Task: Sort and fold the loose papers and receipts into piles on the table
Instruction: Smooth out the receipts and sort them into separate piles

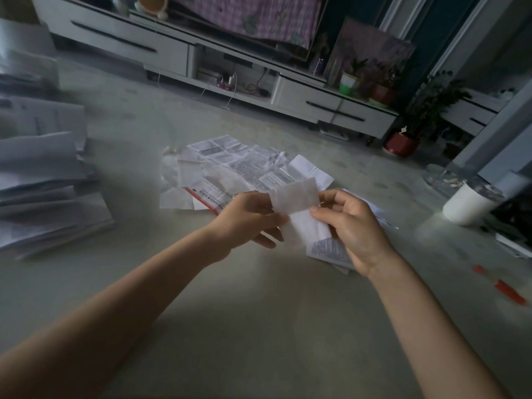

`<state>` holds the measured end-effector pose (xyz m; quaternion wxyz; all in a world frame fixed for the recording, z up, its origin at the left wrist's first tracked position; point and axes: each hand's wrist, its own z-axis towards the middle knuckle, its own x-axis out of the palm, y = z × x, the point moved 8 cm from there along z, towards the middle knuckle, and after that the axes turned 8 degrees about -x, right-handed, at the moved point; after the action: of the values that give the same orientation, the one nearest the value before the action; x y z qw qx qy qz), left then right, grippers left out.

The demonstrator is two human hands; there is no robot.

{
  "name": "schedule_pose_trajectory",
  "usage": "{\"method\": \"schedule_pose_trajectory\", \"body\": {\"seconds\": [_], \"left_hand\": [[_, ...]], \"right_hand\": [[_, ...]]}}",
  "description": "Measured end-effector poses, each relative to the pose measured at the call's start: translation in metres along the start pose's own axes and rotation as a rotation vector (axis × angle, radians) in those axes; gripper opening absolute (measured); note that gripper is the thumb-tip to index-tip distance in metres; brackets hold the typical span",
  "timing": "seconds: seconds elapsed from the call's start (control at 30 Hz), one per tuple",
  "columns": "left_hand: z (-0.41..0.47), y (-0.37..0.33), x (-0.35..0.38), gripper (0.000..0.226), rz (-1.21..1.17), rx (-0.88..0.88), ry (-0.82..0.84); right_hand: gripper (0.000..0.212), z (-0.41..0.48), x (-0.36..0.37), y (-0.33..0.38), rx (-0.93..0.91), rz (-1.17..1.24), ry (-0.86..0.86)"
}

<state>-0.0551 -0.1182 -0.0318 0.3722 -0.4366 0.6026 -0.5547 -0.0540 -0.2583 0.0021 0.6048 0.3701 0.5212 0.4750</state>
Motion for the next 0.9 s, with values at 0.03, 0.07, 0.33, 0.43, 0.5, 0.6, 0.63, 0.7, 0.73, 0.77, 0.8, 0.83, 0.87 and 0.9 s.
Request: {"method": "schedule_pose_trajectory", "body": {"seconds": [0.03,0.07,0.33,0.43,0.5,0.6,0.63,0.7,0.73,0.77,0.8,0.83,0.87,0.9], "left_hand": [[0.000,0.000,-0.001,0.012,-0.023,-0.012,-0.005],[0.001,0.001,-0.003,0.011,-0.047,-0.028,-0.014],[0.001,0.004,-0.004,0.011,-0.044,-0.082,-0.028],[0.001,0.005,-0.002,0.009,-0.033,-0.088,-0.024],[0.001,0.005,-0.003,0.009,-0.028,-0.092,-0.025],[0.002,0.006,-0.007,0.012,-0.020,-0.098,-0.038],[0.003,0.006,-0.008,0.013,-0.021,-0.100,-0.041],[0.002,0.005,-0.011,0.015,-0.032,-0.098,-0.055],[0.003,0.004,-0.012,0.016,-0.036,-0.094,-0.062],[0.003,0.004,-0.013,0.017,-0.040,-0.090,-0.068],[0.003,0.003,-0.014,0.017,-0.046,-0.087,-0.072],[0.002,0.002,-0.014,0.017,-0.049,-0.083,-0.074],[0.003,0.001,-0.014,0.017,-0.051,-0.079,-0.074],[0.003,0.002,-0.014,0.017,-0.052,-0.076,-0.072]], "right_hand": [[0.021,0.002,-0.005,0.003,-0.003,0.022,-0.020],[0.023,0.003,-0.014,0.006,-0.004,0.048,-0.064],[0.014,0.012,-0.093,0.016,-0.170,-0.365,-0.296],[0.014,0.019,-0.082,-0.009,-0.138,-0.651,-0.108],[0.012,0.017,-0.066,-0.030,-0.114,-0.825,0.034],[0.016,0.013,-0.049,-0.045,-0.133,-1.052,0.125],[0.020,0.013,-0.049,-0.045,-0.143,-1.118,0.118],[0.024,0.013,-0.049,-0.040,-0.178,-1.204,0.097],[0.022,0.014,-0.051,-0.035,-0.203,-1.202,0.073],[0.019,0.014,-0.052,-0.029,-0.226,-1.167,0.038],[0.015,0.015,-0.055,-0.023,-0.241,-1.111,0.000],[0.010,0.015,-0.059,-0.018,-0.251,-1.052,-0.039],[0.006,0.015,-0.062,-0.013,-0.254,-0.999,-0.072],[0.005,0.015,-0.066,-0.010,-0.256,-0.958,-0.098]]}}
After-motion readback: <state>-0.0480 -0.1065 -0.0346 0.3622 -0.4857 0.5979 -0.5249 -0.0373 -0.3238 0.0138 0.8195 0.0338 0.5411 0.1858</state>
